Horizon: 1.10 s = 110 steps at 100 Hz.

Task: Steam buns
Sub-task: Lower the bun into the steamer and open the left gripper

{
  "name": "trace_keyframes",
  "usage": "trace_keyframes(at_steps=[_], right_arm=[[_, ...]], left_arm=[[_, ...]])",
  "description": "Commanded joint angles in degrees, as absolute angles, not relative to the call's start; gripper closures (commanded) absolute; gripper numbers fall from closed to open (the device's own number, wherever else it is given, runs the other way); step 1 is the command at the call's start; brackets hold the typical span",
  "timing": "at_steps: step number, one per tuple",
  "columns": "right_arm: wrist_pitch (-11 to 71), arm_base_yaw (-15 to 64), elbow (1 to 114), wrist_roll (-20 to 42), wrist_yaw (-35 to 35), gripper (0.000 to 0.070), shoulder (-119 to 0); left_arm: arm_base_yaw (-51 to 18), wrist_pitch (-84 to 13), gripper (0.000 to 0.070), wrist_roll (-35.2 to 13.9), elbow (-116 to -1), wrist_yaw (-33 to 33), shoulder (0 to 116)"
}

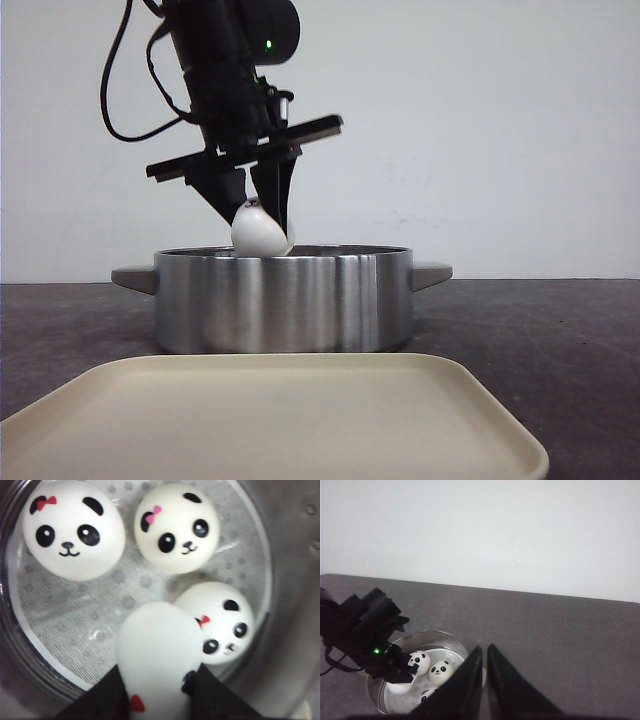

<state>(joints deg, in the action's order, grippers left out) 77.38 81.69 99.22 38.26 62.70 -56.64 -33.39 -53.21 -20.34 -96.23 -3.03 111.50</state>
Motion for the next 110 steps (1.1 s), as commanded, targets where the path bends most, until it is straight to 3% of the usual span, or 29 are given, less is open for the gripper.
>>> trace_keyframes(at_steps=[1,39,46,56,62,84,99,110], right_arm=[[81.6,81.6,100.1,39.9,62.6,0.0689,-57.2],[81.6,81.6,100.1,40.1,61.1,0.0689,-57.2],[81.6,81.6,100.1,40.2,61.1,0.0689,-57.2],[81.6,81.6,100.1,40.4,61.1,0.0689,-57.2],[81.6,81.6,100.1,40.6,61.1,0.0689,-57.2],[81.6,81.6,100.1,40.6,60.9,0.0689,-57.7],[81.6,81.6,100.1,40.6,60.8,0.0689,-57.8],[81.6,81.6,99.9,40.6,61.7,0.0689,-58.1]], left_arm=[[-33.8,-53.8,0.0694,-19.7,-97.6,-1.7,113.7],[-33.6,-54.7,0.0652,-18.8,-97.6,-1.5,117.8],[-33.6,-54.5,0.0531,-18.8,-97.6,-1.5,117.8],[-33.6,-54.8,0.0237,-18.8,-97.6,-1.5,117.8],[-33.6,-55.3,0.0147,-18.8,-97.6,-1.5,117.8],[-33.6,-57.7,0.0127,-18.8,-98.7,-1.5,117.8],[-33.5,-60.9,0.0015,-18.2,-103.1,-1.5,117.8],[-33.5,-64.2,0.0025,-16.9,-108.9,-1.0,117.0]])
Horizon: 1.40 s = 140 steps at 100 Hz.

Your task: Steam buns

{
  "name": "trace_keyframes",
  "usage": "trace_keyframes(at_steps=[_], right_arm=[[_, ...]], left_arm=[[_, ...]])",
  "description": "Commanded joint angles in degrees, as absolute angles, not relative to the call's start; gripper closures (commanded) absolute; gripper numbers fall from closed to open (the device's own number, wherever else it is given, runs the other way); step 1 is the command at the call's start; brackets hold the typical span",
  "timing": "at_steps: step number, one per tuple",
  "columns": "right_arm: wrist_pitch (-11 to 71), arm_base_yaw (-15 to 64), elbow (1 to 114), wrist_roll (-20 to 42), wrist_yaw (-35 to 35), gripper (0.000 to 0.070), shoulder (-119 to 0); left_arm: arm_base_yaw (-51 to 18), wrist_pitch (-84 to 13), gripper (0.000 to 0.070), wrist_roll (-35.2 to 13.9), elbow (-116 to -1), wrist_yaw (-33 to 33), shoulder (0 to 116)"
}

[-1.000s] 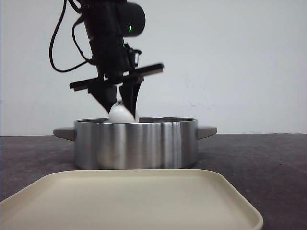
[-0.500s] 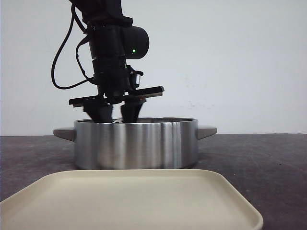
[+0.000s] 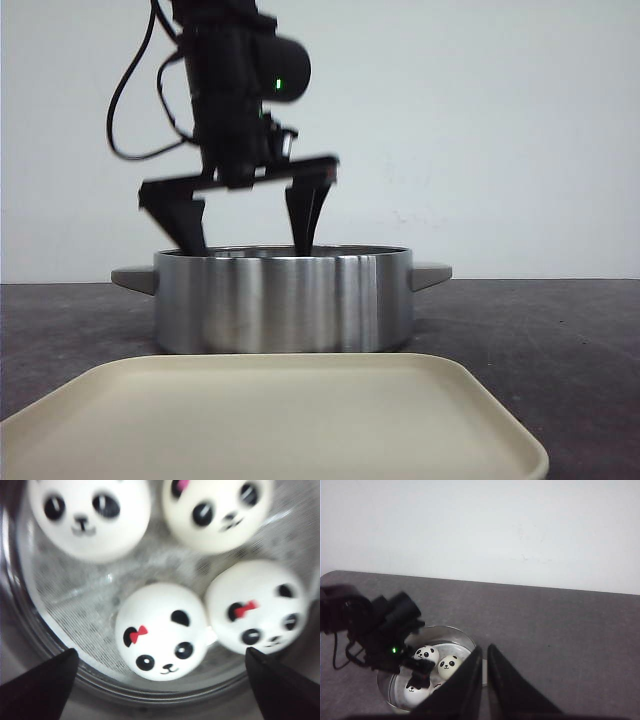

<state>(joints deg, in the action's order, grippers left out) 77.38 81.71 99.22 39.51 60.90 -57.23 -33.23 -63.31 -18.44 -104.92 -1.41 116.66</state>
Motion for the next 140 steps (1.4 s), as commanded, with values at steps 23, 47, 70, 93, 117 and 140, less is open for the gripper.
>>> trace_keyframes(at_steps=[23,47,70,93,117,140], right_arm=[[81.5,82.5,92.4,40.5,69.7,0.0689,-56.8],[69.9,85.0,78.3,40.5,70.0,0.0689,-52.0],[60.4,85.2,73.7,40.4,66.0,0.0688,-50.1],[54.3,85.3,73.7,36.9,59.6,0.0688,-50.6],[33.8,85.8,73.7,17.9,41.8,0.0687,-53.4],[10.2,85.7,73.7,-2.8,27.1,0.0688,-58.5]], left_arm=[[-34.5,-60.3,0.0394,-14.2,-113.2,-1.0,104.1],[-34.9,-63.9,0.0604,-11.4,-113.2,-1.0,83.0],[-34.9,-72.2,0.0674,-9.8,-113.2,-0.5,65.1],[-34.9,-80.6,0.0690,-10.1,-111.3,8.7,51.5],[-34.9,-80.5,0.0690,-12.4,-96.1,10.1,33.4],[-34.9,-74.6,0.0690,-18.6,-80.1,10.0,17.4]])
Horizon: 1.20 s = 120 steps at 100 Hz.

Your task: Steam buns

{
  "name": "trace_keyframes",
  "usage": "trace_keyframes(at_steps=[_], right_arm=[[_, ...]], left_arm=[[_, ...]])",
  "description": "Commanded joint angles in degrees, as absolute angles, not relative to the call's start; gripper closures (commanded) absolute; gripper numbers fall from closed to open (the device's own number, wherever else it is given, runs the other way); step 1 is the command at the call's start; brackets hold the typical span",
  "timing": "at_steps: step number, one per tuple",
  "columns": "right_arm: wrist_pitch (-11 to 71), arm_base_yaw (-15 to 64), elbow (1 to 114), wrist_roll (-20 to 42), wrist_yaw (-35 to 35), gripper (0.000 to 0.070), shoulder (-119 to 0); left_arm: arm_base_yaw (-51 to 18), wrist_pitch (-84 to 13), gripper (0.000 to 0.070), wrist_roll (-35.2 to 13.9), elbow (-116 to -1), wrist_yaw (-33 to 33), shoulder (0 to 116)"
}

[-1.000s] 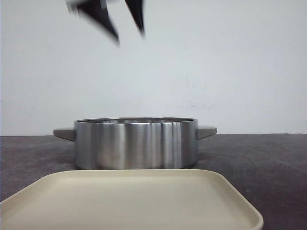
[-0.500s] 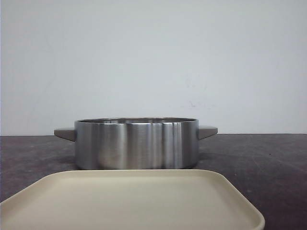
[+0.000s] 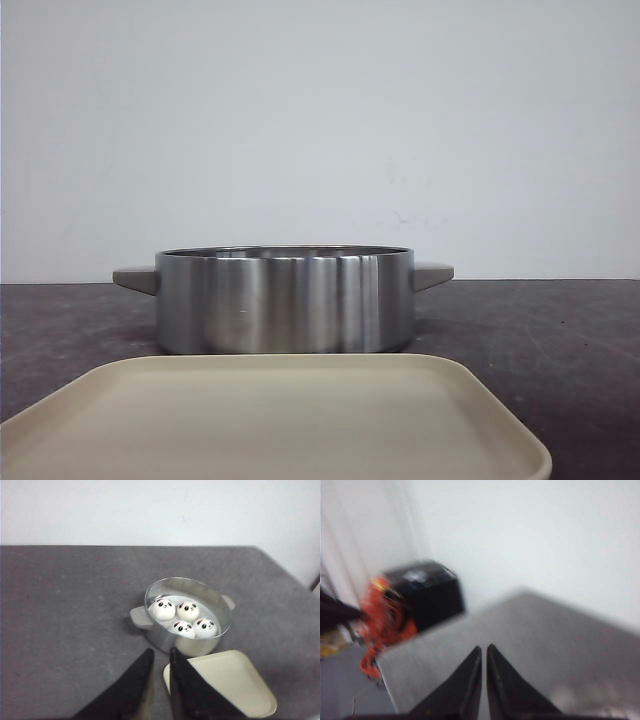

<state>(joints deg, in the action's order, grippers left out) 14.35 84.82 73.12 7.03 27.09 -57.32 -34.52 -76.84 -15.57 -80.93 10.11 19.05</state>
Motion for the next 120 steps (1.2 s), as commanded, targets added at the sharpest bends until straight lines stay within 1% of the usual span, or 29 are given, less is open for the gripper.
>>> trace_keyframes(at_steps=[1,11,26,44,101,107,111,120], right_arm=[[9.7,85.7,73.7,-3.1,27.2,0.0688,-58.7],[8.1,84.8,73.7,-3.9,27.4,0.0688,-60.3],[9.8,84.1,73.7,-3.8,27.4,0.0688,-61.1],[9.3,84.1,73.7,-3.8,27.4,0.0688,-61.0],[9.5,84.1,73.7,-3.7,27.2,0.0688,-60.9],[13.5,82.9,73.7,-1.3,31.2,0.0688,-60.7],[16.1,81.4,73.7,-1.2,33.2,0.0688,-60.2],[23.9,76.8,73.1,-0.5,34.1,0.0688,-58.7]], left_arm=[[-34.9,-74.4,0.0690,-18.9,-79.9,10.0,17.0],[-34.8,-73.8,0.0690,-20.8,-79.3,10.1,14.7],[-34.9,-75.9,0.0684,-20.9,-79.3,9.7,14.1],[-34.9,-80.1,0.0684,-20.6,-79.3,9.2,14.1],[-34.9,-80.1,0.0684,-20.6,-79.4,9.2,14.1],[-34.9,-80.1,0.0684,-20.6,-79.4,9.2,14.1],[-34.9,-80.1,0.0684,-20.6,-79.4,9.2,14.1],[-34.9,-80.1,0.0684,-20.6,-79.4,9.2,14.1]])
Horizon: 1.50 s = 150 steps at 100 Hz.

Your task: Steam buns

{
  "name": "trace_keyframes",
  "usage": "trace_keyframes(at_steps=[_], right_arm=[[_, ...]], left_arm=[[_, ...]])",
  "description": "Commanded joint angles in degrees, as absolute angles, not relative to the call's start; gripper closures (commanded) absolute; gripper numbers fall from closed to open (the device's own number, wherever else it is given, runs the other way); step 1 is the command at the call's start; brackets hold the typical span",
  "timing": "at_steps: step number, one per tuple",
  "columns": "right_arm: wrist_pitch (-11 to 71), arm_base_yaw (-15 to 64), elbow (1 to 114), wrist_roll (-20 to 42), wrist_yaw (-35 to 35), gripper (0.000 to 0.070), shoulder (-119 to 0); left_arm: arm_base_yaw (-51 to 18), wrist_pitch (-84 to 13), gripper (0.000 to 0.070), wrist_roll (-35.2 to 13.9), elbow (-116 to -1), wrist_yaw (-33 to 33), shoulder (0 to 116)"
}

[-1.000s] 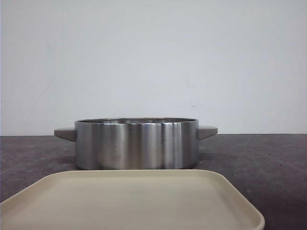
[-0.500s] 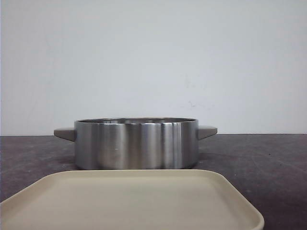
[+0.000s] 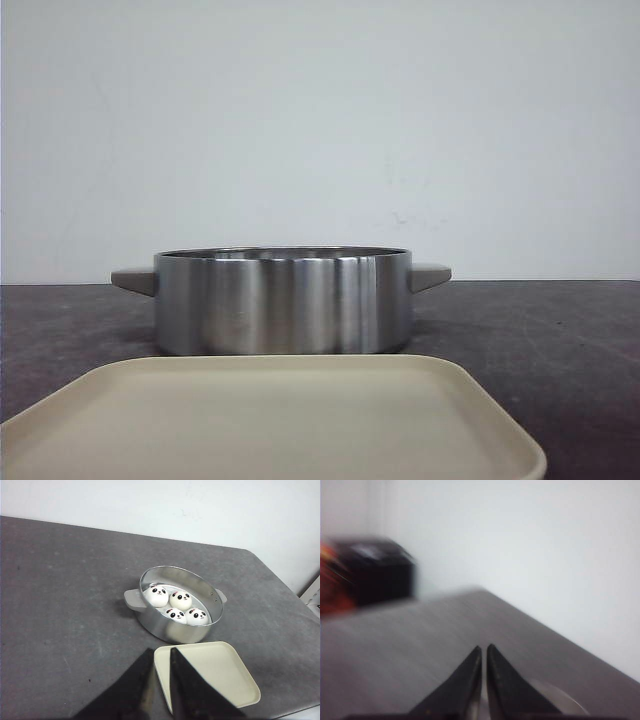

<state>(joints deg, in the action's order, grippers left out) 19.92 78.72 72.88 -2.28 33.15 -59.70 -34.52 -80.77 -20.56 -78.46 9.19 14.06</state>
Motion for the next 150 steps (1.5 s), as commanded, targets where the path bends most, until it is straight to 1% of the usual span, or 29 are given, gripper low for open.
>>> trace_keyframes(at_steps=[1,7,14,20,33,39,43,57,74,80,88,99,109,118,138,150], right_arm=[[24.7,76.2,73.0,-0.4,34.0,0.0688,-58.5],[27.0,71.6,71.2,-0.3,32.8,0.0688,-57.5],[24.1,65.2,66.8,-0.4,29.7,0.0688,-55.8],[17.1,59.6,61.0,-0.5,25.9,0.0688,-53.9],[-4.1,48.3,44.3,-2.5,14.8,0.0688,-47.0],[-10.3,43.8,37.1,-2.6,10.7,0.0688,-42.7],[-11.7,41.0,33.0,-2.6,8.6,0.0688,-39.5],[-8.3,31.2,22.3,-3.3,4.6,0.0689,-26.8],[-3.5,18.5,12.4,-4.0,4.0,0.0689,-12.4],[-2.9,15.0,9.3,-3.1,3.8,0.0689,-8.8],[-3.0,11.7,5.3,-0.1,3.8,0.0689,-5.8],[-2.9,9.3,0.7,3.6,3.9,0.0689,-3.0],[6.1,8.3,0.7,4.3,3.9,0.0689,-0.1],[10.4,8.0,0.7,4.6,3.7,0.0689,-0.2],[10.3,8.0,0.7,4.5,4.3,0.0689,-0.2],[10.3,8.1,0.7,3.6,1.1,0.0689,-0.2]], left_arm=[[-34.9,-80.1,0.0684,-20.6,-79.4,9.2,14.1],[-34.9,-80.1,0.0684,-20.6,-79.4,9.2,14.1],[-34.9,-80.2,0.0684,-20.6,-79.7,9.2,14.1],[-34.9,-79.9,0.0684,-20.6,-79.9,9.2,14.1],[-34.9,-79.7,0.0684,-20.6,-79.9,9.2,14.1],[-34.9,-79.7,0.0684,-20.6,-79.9,9.2,14.1],[-34.9,-79.7,0.0684,-20.6,-79.9,9.2,14.1],[-34.9,-79.7,0.0684,-20.6,-79.9,9.2,14.1],[-34.9,-79.7,0.0684,-20.6,-79.9,9.2,14.1],[-34.9,-79.7,0.0684,-20.6,-79.9,9.2,14.1],[-34.9,-79.7,0.0684,-20.6,-79.9,9.2,14.1],[-34.9,-79.7,0.0684,-20.6,-79.9,9.2,14.1],[-34.9,-79.7,0.0684,-20.6,-80.0,9.2,14.1],[-34.9,-79.7,0.0684,-20.6,-80.0,9.2,14.1],[-34.9,-79.7,0.0684,-20.6,-80.1,9.2,14.1],[-34.9,-79.7,0.0684,-20.6,-80.1,9.2,14.1]])
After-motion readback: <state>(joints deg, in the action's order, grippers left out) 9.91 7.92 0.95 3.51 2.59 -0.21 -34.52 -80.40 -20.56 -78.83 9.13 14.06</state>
